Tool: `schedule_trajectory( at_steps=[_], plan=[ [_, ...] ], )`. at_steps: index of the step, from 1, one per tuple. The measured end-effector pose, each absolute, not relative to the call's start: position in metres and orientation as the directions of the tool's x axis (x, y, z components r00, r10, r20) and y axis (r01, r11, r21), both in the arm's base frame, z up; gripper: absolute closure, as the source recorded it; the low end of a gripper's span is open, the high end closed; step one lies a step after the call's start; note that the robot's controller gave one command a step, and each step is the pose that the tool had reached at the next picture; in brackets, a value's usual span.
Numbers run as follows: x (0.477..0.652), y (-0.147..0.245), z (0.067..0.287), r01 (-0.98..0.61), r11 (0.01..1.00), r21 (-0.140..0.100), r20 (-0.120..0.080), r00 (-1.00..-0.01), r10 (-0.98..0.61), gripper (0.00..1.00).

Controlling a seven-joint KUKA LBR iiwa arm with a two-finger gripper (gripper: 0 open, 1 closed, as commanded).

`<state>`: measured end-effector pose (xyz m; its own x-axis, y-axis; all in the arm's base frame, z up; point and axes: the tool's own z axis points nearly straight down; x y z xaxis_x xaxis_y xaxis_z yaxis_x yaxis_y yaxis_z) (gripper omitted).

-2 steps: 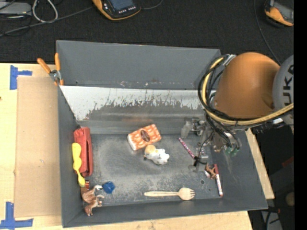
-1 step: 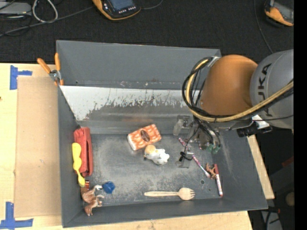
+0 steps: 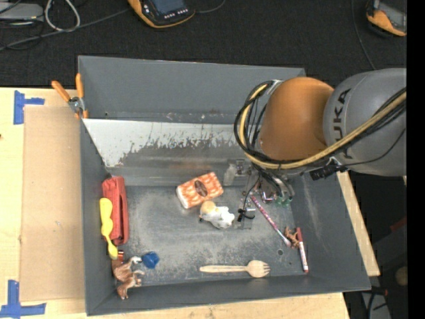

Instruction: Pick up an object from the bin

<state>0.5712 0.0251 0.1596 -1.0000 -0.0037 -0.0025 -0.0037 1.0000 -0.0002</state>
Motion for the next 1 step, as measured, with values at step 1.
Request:
schedule_trajectory(
  at_steps=[1],
  plan=[
    [0.5822, 0.0737, 0.1046, -0.139, 0.990, 0.001, 0.002, -0.990, -0.139, 0.00]
  ],
)
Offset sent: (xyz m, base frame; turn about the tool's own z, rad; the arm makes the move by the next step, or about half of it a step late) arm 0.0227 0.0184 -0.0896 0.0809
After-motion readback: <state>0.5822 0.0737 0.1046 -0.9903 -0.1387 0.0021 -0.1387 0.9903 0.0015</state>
